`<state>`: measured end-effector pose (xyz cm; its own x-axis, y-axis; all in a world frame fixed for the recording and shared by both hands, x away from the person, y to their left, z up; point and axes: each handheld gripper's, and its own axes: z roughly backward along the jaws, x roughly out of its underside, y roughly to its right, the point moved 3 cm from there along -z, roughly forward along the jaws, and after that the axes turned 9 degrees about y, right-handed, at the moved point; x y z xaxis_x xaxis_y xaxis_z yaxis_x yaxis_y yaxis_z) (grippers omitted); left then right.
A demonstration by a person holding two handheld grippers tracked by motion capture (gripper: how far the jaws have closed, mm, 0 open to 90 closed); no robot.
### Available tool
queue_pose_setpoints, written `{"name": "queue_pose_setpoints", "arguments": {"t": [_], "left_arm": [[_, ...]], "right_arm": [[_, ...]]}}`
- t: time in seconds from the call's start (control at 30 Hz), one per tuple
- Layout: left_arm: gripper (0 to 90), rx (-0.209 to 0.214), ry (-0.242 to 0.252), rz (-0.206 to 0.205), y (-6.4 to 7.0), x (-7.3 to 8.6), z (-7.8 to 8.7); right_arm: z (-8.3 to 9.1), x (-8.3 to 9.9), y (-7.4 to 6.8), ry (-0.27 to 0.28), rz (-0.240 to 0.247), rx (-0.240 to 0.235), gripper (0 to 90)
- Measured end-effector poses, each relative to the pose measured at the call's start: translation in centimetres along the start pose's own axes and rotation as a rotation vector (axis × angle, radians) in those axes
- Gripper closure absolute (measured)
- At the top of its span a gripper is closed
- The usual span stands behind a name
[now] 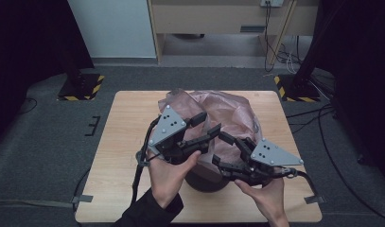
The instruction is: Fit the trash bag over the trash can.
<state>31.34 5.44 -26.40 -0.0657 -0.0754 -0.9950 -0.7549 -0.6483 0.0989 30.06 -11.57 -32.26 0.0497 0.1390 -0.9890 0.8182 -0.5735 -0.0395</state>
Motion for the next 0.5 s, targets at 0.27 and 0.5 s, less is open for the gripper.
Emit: {"name": "queue_pose_setpoints", "arguments": {"t": [0.27,0.5], "left_arm": [[89.7,0.037,0.004,0.021,-1.0,0.7,0.8],[90.0,0.001,0.059,0.033,-1.9,1.1,3.6]], "right_arm": [[0.1,0.0,0.0,0.001,0.000,0.001,33.8],[1.1,0.1,0.6,0.009,-0.013,0.032,34.0]]}}
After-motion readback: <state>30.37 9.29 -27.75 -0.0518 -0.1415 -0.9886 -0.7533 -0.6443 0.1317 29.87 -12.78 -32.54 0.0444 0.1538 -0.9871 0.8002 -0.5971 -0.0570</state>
